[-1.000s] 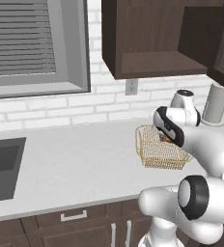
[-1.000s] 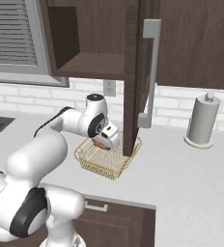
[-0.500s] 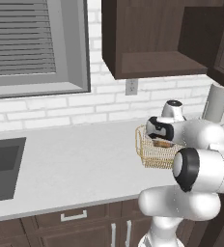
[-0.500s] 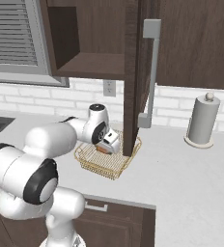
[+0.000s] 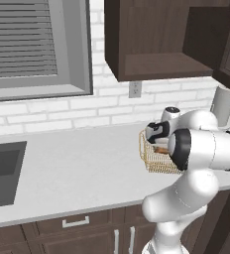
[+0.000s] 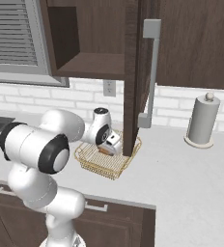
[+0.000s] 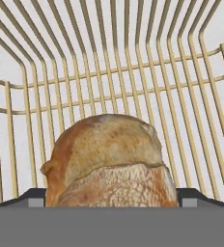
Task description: Open the cabinet, pick up the bread from the cabinet and place it in the basket. Then move the basket to the dining counter.
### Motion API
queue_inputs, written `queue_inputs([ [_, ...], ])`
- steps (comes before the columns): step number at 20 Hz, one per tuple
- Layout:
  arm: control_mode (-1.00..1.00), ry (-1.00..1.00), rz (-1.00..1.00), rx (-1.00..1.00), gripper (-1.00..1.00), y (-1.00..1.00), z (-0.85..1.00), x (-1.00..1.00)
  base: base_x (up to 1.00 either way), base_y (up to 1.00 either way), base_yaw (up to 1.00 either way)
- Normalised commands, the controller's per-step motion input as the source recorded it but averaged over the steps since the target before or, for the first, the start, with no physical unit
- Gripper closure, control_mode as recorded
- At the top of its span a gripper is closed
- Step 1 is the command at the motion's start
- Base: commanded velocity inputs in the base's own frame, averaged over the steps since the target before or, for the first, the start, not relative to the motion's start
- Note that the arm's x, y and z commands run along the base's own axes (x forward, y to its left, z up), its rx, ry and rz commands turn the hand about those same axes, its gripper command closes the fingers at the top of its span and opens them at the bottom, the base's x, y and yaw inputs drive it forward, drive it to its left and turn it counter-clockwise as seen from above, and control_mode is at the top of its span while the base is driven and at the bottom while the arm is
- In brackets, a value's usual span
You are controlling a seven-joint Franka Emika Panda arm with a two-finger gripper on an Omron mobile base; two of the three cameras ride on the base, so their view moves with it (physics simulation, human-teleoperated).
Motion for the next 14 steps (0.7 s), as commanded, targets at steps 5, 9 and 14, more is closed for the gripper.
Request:
queue_inputs([
  [5, -1.0, 0.0, 0.0, 0.0, 1.0, -0.01, -0.29, 0.14, 0.0, 0.0, 0.0],
  [9, -1.0, 0.0, 0.0, 0.0, 1.0, -0.07, -0.2, 0.15, 0.0, 0.0, 0.0],
  [14, -1.0, 0.0, 0.0, 0.0, -1.0, -0.01, -0.03, 0.04, 0.0, 0.0, 0.0],
])
